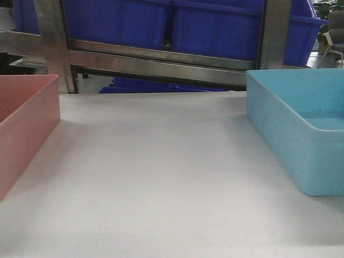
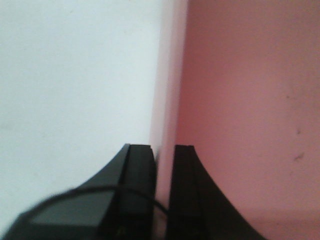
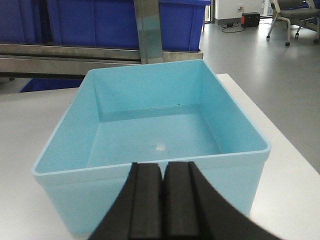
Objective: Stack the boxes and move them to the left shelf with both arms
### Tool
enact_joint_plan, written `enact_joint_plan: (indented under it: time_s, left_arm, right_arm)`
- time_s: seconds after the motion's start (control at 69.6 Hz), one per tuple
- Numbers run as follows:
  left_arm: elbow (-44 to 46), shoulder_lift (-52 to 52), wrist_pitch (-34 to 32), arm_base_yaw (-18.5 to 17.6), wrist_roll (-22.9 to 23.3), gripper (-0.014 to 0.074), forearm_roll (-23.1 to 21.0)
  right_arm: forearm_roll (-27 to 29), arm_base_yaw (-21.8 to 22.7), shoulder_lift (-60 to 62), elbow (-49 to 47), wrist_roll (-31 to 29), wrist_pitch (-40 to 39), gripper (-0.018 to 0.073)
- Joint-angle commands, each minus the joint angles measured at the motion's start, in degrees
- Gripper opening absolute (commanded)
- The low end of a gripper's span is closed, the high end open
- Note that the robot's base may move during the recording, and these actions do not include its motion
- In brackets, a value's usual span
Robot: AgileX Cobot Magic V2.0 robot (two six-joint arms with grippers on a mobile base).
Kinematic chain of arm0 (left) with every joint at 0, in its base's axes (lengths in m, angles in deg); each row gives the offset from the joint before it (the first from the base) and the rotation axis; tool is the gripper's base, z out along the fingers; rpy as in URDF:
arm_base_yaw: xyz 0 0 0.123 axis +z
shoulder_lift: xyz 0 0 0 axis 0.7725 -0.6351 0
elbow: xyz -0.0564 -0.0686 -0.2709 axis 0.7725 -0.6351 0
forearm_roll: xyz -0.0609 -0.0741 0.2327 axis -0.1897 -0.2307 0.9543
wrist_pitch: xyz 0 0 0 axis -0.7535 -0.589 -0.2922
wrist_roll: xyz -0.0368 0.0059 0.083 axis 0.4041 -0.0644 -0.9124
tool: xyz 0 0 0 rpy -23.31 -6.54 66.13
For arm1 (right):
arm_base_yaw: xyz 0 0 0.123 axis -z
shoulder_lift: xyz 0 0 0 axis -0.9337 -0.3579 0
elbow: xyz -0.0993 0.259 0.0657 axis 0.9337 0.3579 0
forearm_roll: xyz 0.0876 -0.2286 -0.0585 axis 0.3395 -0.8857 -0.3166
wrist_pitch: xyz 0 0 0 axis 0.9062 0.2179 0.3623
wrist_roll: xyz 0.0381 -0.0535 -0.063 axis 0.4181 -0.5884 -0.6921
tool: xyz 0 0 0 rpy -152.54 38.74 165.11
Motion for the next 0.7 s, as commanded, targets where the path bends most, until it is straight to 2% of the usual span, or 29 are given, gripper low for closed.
enact_joint_plan:
  time_s: [0.0,0.187,0.331,0.503,0.589,0.69]
  left_arm:
    - [3.80,4.68,1.54,-0.92,2.61,-0.0010,-4.10]
    - [4.30,10.31,3.52,-6.32,8.96,-0.0010,-4.10]
    - [3.91,14.05,4.28,-14.02,17.76,-0.0010,-3.99]
    - [3.87,14.35,4.51,-24.40,24.79,-0.0010,-3.27]
    - [3.77,13.86,3.76,-29.78,29.04,-0.0010,-0.29]
    - [3.64,13.15,2.56,-35.26,35.73,-0.0010,6.65]
  right_arm:
    - [-0.07,0.37,0.28,-0.12,-0.62,-5.21,0.0057]
    - [-0.07,0.37,0.28,-0.12,-0.62,-5.21,0.0057]
    - [-0.07,0.37,0.28,-0.12,-0.62,-5.15,0.0057]
    - [-0.07,0.37,0.28,-0.12,-0.62,-5.15,0.0057]
    - [-0.07,0.37,0.28,-0.12,-0.62,-5.15,0.0057]
    - [-0.07,0.37,0.28,-0.12,-0.62,-5.15,0.0057]
